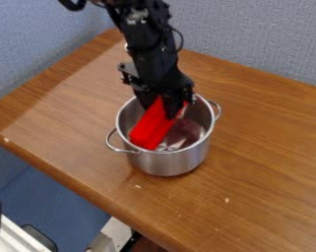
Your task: Move the red object from the metal pot to the table
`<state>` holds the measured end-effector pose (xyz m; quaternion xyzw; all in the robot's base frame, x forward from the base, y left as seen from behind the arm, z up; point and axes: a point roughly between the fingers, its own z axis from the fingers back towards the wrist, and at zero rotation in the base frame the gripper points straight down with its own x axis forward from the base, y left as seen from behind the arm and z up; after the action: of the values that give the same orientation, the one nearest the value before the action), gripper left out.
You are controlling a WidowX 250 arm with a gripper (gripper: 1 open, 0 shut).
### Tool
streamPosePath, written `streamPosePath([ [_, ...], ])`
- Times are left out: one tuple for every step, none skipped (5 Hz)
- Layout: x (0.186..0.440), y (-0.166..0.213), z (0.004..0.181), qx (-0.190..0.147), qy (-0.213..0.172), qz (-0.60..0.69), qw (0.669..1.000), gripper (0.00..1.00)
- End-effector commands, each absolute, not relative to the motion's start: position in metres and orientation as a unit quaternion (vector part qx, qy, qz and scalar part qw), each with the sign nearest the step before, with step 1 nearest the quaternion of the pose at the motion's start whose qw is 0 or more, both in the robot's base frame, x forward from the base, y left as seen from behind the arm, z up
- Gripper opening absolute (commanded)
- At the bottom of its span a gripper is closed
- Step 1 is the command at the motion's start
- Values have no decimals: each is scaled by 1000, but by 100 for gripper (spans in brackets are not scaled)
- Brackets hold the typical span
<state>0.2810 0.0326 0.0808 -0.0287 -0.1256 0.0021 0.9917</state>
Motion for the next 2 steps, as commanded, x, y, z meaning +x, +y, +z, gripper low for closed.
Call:
streamPosePath([
  [284,39,116,-23,-177,18,984,0],
  [285,38,130,-33,-195,23,980,0],
])
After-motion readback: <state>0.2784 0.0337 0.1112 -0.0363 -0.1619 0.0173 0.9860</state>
